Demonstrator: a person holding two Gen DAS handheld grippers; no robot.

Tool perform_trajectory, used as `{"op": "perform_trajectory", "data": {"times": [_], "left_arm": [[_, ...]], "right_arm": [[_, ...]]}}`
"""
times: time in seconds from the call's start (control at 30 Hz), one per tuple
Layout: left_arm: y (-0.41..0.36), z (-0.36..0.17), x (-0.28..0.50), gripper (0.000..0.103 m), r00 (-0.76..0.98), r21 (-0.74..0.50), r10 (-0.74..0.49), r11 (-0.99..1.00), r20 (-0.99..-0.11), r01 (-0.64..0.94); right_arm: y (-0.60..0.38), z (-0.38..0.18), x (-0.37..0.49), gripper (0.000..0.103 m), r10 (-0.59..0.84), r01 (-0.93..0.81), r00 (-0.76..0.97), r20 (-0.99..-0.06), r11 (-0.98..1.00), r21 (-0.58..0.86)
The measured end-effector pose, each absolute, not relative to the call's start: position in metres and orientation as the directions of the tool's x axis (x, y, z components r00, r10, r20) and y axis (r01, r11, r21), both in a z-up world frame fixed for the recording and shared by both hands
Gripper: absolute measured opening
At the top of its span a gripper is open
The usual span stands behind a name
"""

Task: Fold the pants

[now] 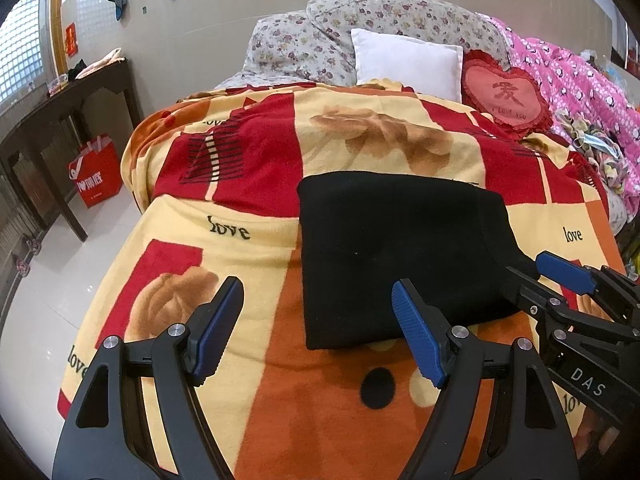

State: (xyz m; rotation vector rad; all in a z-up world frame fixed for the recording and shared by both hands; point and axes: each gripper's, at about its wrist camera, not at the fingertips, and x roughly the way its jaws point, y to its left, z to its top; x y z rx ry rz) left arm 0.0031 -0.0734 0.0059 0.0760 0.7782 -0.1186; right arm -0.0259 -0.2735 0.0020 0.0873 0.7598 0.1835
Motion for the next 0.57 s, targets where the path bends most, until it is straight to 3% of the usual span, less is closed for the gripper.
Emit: {"op": "perform_trajectory", "data": {"times": [0.4, 0.57], "left_arm": [[-0.073, 0.001, 0.005, 0.077, 0.703, 0.009, -0.092, 0.99, -0.705, 0.139], [-0.074, 0.0, 0.004, 0.077, 0.703, 0.014, -0.089, 0.99, -0.705, 0.139]], "right_arm": [[-0.279, 0.002, -0.027, 0.054, 0.201, -0.131, 0.707, -0.678, 0.979, 0.154], [-0.314, -0.002, -0.033, 0.054, 0.132, -0.056, 0.722, -0.679, 0.99, 0.133]]}}
